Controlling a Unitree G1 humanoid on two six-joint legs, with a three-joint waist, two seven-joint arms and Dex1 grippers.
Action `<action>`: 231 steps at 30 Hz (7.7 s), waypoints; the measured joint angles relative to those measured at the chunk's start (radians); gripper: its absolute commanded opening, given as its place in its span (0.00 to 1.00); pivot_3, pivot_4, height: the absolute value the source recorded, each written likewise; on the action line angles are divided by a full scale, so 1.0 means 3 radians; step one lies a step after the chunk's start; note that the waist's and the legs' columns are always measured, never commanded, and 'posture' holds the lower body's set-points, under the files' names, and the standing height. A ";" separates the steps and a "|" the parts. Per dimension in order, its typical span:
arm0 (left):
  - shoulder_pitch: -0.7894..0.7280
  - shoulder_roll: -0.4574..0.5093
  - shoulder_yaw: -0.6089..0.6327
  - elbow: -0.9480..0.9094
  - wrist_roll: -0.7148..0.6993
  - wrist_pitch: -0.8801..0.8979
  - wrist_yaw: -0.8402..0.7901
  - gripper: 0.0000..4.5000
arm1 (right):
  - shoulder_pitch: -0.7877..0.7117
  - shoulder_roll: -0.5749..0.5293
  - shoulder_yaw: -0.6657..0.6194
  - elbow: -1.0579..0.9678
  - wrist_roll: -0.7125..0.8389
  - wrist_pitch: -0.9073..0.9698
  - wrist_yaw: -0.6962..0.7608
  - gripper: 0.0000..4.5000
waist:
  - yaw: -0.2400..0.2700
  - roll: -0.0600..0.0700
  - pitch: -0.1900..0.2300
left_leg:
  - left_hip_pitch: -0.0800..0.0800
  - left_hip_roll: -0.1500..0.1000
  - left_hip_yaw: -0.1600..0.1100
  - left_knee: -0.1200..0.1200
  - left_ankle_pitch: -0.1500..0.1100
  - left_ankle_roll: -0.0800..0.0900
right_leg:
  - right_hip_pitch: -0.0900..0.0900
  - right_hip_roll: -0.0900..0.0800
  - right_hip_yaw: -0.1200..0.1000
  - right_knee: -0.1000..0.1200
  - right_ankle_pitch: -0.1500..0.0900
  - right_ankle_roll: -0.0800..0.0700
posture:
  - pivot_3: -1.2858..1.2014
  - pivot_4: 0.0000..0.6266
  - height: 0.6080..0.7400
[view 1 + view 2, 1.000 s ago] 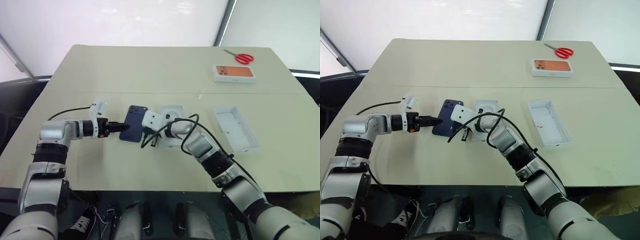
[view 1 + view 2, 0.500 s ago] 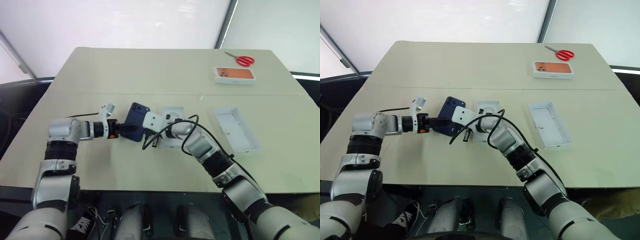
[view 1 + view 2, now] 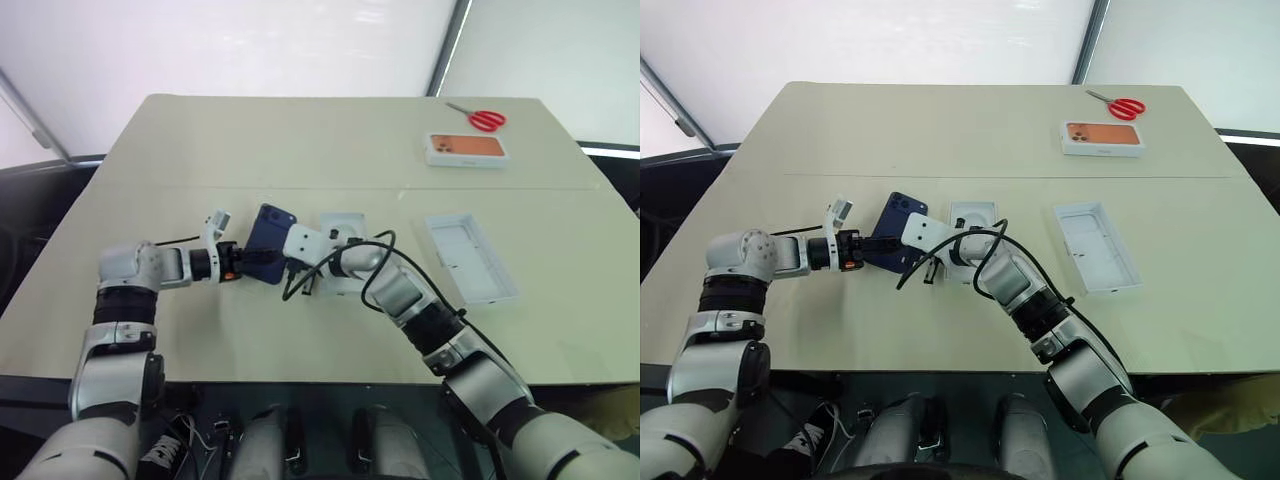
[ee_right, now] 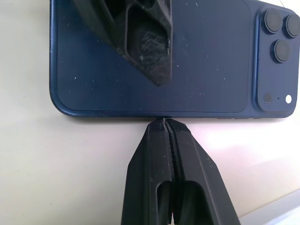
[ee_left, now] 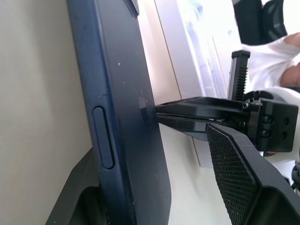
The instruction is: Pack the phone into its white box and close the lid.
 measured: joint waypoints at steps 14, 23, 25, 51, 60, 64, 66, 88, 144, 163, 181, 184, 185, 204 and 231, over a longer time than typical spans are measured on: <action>0.0294 0.0044 0.0189 -0.0273 -0.0313 0.0200 0.0136 0.01 | 0.0008 0.0015 0.0011 0.0011 -0.0004 -0.0051 0.0001 0.00 | -0.0054 0.0000 0.0000 | -0.0002 -0.0001 -0.0002 -0.0005 0.0000 0.0000 | -0.0001 0.0000 -0.0001 -0.0002 0.0000 0.0000 | 0.52 0.24 0.98; 0.0335 -0.0097 0.0683 -0.0154 -0.0561 0.0360 0.0432 0.01 | 0.0160 0.0121 -0.0434 -0.0144 0.0496 0.0116 0.0086 0.00 | -0.0056 -0.0002 0.0003 | -0.0003 0.0000 -0.0004 -0.0005 0.0000 0.0000 | 0.0000 0.0000 -0.0001 -0.0004 0.0000 0.0000 | 0.52 0.24 0.98; 0.0335 -0.0130 0.0816 -0.0131 -0.0603 0.0349 0.0504 0.00 | 0.0166 0.0097 -0.0655 -0.0342 0.0756 0.0193 0.0205 0.12 | -0.0061 -0.0002 0.0004 | -0.0003 0.0000 -0.0005 -0.0005 0.0000 0.0000 | 0.0000 0.0000 -0.0001 -0.0005 0.0000 0.0000 | 0.52 0.24 0.98; 0.0381 -0.0732 0.1302 -0.0755 -0.1149 0.0537 0.1360 0.00 | 0.0750 -0.1368 -0.0414 -0.0920 0.0882 -0.0345 0.1296 0.83 | 0.0001 -0.0028 0.0025 | -0.0006 -0.0002 -0.0005 -0.0004 -0.0001 0.0002 | 0.0000 -0.0011 -0.0001 -0.0010 0.0001 0.0000 | 0.52 0.24 0.98; 0.0459 -0.0743 0.1295 -0.0824 -0.1167 0.0541 0.1426 0.00 | 0.0683 -0.1344 -0.0412 -0.0810 0.0809 -0.0420 0.1241 0.49 | 0.0034 -0.0030 0.0026 | -0.0006 -0.0003 -0.0007 -0.0004 -0.0002 0.0001 | -0.0001 -0.0017 -0.0002 -0.0010 0.0001 -0.0001 | 0.52 0.24 0.98; 0.0458 -0.0756 0.1289 -0.0824 -0.1212 0.0541 0.1438 0.00 | 0.0684 -0.1328 -0.0412 -0.0818 0.0801 -0.0389 0.1245 0.43 | 0.0029 -0.0030 0.0026 | -0.0006 -0.0002 -0.0007 -0.0004 -0.0001 0.0001 | -0.0001 -0.0017 -0.0003 -0.0010 0.0001 -0.0001 | 0.52 0.24 0.98; 0.0458 -0.0758 0.1272 -0.0824 -0.1215 0.0538 0.1454 0.00 | 0.0684 -0.1315 -0.0407 -0.0825 0.0803 -0.0376 0.1252 0.32 | 0.0029 -0.0030 0.0026 | -0.0006 -0.0002 -0.0007 -0.0004 -0.0002 0.0001 | -0.0001 -0.0017 -0.0003 -0.0010 0.0001 -0.0001 | 0.52 0.24 0.98; 0.0267 -0.0905 0.1312 -0.0909 -0.1470 0.0661 0.1722 0.00 | 0.0664 -0.0764 -0.0243 -0.0912 0.0668 -0.0196 0.1024 0.32 | -0.0031 -0.0031 0.0026 | -0.0005 0.0003 -0.0006 -0.0007 0.0000 -0.0001 | -0.0002 -0.0010 -0.0002 -0.0009 0.0002 -0.0002 | 0.52 0.24 0.98; 0.0571 -0.1157 0.0735 -0.1221 -0.1702 0.0623 0.1948 0.81 | 0.0532 -0.1316 -0.1227 -0.0809 0.1431 -0.0291 0.0984 0.97 | 0.0038 -0.0034 0.0042 | -0.0007 -0.0003 -0.0007 -0.0009 -0.0002 0.0002 | -0.0003 -0.0021 -0.0004 -0.0013 0.0002 -0.0004 | 0.52 0.24 0.98; 0.0579 -0.0472 0.0490 -0.1461 -0.1676 0.0554 0.1603 0.81 | 0.0437 -0.1263 -0.1176 -0.0596 0.1345 -0.0377 0.0982 0.97 | 0.0037 -0.0031 0.0046 | -0.0011 -0.0004 -0.0007 -0.0010 -0.0002 0.0001 | -0.0007 -0.0021 -0.0004 -0.0014 0.0002 -0.0004 | 0.52 0.24 0.98; 0.0564 -0.0233 -0.0234 -0.1245 -0.0639 -0.0419 0.1302 0.00 | 0.0587 -0.1305 -0.0855 -0.0456 0.0899 -0.0673 0.0835 0.02 | 0.0030 -0.0025 0.0051 | -0.0011 -0.0008 -0.0004 -0.0025 0.0000 -0.0003 | -0.0016 -0.0025 -0.0003 -0.0016 0.0002 -0.0005 | 0.52 0.24 0.98; 0.0541 -0.0212 -0.0275 -0.1146 -0.0588 -0.0419 0.1210 0.00 | 0.0587 -0.1285 -0.0825 -0.0456 0.0846 -0.0681 0.0819 0.02 | 0.0029 -0.0025 0.0052 | -0.0011 -0.0008 -0.0003 -0.0032 0.0005 -0.0009 | -0.0018 -0.0025 -0.0003 -0.0016 0.0002 -0.0005 | 0.52 0.24 0.98; 0.0513 -0.0196 -0.0293 -0.1127 -0.0553 -0.0418 0.1181 0.00 | 0.0588 -0.1285 -0.0802 -0.0452 0.0817 -0.0691 0.0808 0.02 | 0.0030 -0.0026 0.0052 | -0.0010 -0.0009 -0.0003 -0.0034 0.0006 -0.0011 | -0.0018 -0.0024 -0.0003 -0.0016 0.0003 -0.0005 | 0.52 0.24 0.98; -0.0051 -0.0817 -0.0856 -0.0533 0.0092 -0.0879 0.0867 0.00 | 0.0808 -0.1587 -0.0961 -0.0413 0.0731 -0.0706 0.0813 0.02 | 0.0124 -0.0031 0.0055 | -0.0007 -0.0020 -0.0007 -0.0034 0.0009 -0.0009 | -0.0008 -0.0032 -0.0011 -0.0017 0.0003 -0.0004 | 0.52 0.24 0.98; -0.0315 -0.0937 -0.0923 -0.0039 0.0525 -0.1319 0.0377 0.00 | 0.0949 -0.1893 -0.1157 -0.0409 0.0734 -0.0779 0.0847 0.02 | 0.0088 -0.0033 0.0058 | -0.0006 -0.0017 -0.0009 -0.0033 0.0014 0.0001 | -0.0009 -0.0031 -0.0012 -0.0016 0.0003 -0.0004 | 0.52 0.24 0.98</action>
